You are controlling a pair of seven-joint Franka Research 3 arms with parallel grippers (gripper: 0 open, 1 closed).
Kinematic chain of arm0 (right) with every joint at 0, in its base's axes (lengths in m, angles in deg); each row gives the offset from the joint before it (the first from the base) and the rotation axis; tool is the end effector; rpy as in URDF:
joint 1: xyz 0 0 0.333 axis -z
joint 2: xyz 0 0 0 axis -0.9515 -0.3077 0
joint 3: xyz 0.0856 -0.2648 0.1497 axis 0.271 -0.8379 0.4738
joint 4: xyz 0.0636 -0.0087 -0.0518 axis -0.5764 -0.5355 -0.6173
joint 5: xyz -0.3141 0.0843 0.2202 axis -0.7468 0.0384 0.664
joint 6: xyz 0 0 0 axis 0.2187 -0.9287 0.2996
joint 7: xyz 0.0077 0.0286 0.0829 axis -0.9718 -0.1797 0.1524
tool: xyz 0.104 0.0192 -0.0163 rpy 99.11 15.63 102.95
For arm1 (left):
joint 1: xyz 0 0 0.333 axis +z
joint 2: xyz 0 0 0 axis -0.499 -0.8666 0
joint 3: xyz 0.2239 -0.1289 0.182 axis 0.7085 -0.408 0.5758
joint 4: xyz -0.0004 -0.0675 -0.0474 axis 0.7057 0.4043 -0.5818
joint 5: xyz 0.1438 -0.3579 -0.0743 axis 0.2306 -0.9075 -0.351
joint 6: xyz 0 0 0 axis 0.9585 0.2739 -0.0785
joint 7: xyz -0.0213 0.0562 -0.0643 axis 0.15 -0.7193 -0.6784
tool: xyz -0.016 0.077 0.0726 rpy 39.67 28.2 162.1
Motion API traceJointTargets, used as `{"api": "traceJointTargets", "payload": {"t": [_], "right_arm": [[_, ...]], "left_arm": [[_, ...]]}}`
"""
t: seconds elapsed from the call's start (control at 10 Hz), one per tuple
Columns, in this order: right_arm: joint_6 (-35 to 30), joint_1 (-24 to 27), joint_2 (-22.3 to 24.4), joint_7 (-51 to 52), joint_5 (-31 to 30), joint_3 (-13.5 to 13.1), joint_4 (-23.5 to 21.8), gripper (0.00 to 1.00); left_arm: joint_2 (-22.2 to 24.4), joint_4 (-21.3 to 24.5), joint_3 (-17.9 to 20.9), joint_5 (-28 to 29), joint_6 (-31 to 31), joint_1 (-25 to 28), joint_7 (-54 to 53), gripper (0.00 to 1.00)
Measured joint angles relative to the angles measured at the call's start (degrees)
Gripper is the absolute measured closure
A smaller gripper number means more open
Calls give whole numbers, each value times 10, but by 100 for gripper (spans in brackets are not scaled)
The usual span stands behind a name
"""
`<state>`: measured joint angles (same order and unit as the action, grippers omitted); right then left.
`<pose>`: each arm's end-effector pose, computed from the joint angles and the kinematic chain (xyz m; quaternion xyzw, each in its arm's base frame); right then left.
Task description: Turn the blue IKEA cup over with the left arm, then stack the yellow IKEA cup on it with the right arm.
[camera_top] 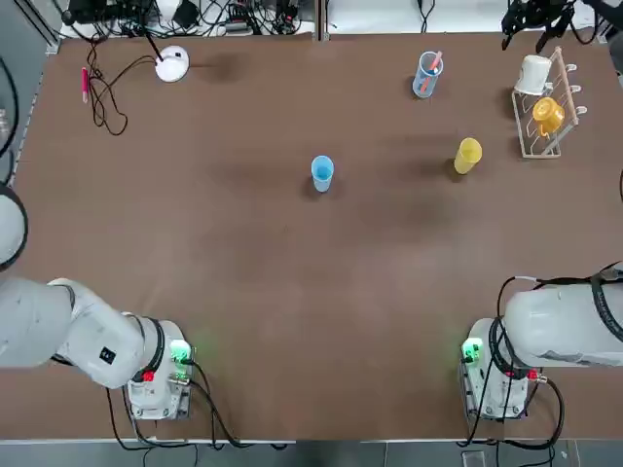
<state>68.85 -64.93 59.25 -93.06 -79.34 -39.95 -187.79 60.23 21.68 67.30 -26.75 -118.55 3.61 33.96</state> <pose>0.5737 -0.0267 0.5178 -0.9978 0.0651 0.0094 0.0009 0.5381 -0.0188 0.6634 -0.9882 0.1250 -0.0760 0.0460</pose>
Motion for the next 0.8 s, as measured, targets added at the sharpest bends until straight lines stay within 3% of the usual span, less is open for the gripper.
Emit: {"api": "traceJointTargets", "payload": {"t": [0.4, 0.8], "right_arm": [[32, 0, 24, 15, 0, 3, -64, 0], [143, 0, 29, 48, -1, 3, -167, 0]], "left_arm": [[37, 0, 0, -36, 50, 27, 10, 1], [37, -6, 0, -41, 50, 58, 14, 1]]}}
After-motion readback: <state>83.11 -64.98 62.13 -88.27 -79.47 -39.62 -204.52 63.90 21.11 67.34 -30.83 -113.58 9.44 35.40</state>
